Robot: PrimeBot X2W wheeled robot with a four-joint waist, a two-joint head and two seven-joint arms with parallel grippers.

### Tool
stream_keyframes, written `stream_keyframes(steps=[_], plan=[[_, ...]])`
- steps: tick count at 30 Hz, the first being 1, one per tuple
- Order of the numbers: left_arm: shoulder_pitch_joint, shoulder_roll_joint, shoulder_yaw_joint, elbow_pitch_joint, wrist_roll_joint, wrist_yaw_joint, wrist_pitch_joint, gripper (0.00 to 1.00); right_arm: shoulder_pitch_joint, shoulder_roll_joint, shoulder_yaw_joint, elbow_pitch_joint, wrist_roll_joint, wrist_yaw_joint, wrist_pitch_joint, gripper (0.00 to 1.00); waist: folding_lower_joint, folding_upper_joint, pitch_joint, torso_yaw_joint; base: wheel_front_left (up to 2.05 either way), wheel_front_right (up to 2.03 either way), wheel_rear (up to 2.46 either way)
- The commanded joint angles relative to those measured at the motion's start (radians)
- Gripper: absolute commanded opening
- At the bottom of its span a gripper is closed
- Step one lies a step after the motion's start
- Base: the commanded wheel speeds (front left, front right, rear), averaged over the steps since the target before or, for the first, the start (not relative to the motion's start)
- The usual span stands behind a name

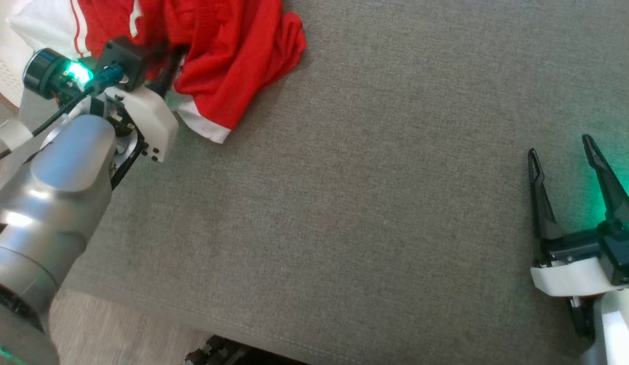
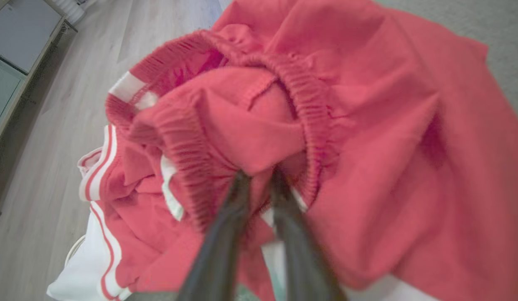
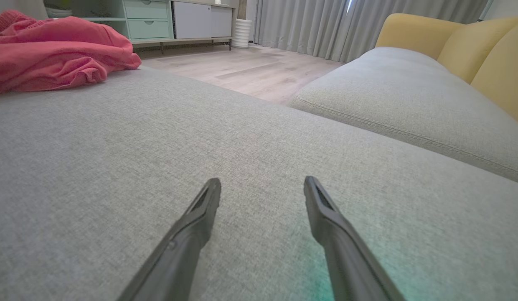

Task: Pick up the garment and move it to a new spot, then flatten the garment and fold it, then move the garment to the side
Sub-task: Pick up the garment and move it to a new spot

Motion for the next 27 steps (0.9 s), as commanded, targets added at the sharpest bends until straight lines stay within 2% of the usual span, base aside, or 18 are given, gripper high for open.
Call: stream_keyframes(steps=[1,8,14,22,27], plan=[[-0.052,0.065,-0.006,-0.023,-0.025,0.002,-0.001,0.0,0.01,-0.008,0.006,0.03,-0.006,-0.001,0.003,1.0,0.0001,0.0,0.0,-0.001,0.0,0.0,0.0],[-0.112,0.103,-0.094,-0.107,-0.136,0.002,-0.039,0.0,-0.006,0.011,0.018,0.046,0.001,-0.001,0.003,1.0,0.0001,0.0,-0.032,-0.016,0.0,0.0,0.0],[-0.194,0.143,-0.146,-0.215,-0.193,0.002,-0.052,0.0,-0.025,0.05,0.044,0.075,0.023,-0.001,0.003,1.0,0.0001,0.0,-0.126,-0.059,0.0,0.0,0.0],[-0.301,0.201,-0.167,-0.399,-0.169,0.002,0.003,0.0,-0.024,0.089,0.083,0.119,0.079,-0.001,0.003,1.0,0.0001,0.0,-0.304,-0.185,0.0,0.0,0.0],[-0.327,0.211,-0.168,-0.528,-0.168,0.002,0.048,0.0,0.003,0.09,0.11,0.136,0.172,-0.001,0.003,1.0,0.0001,0.0,-0.398,-0.294,0.0,0.0,0.0]])
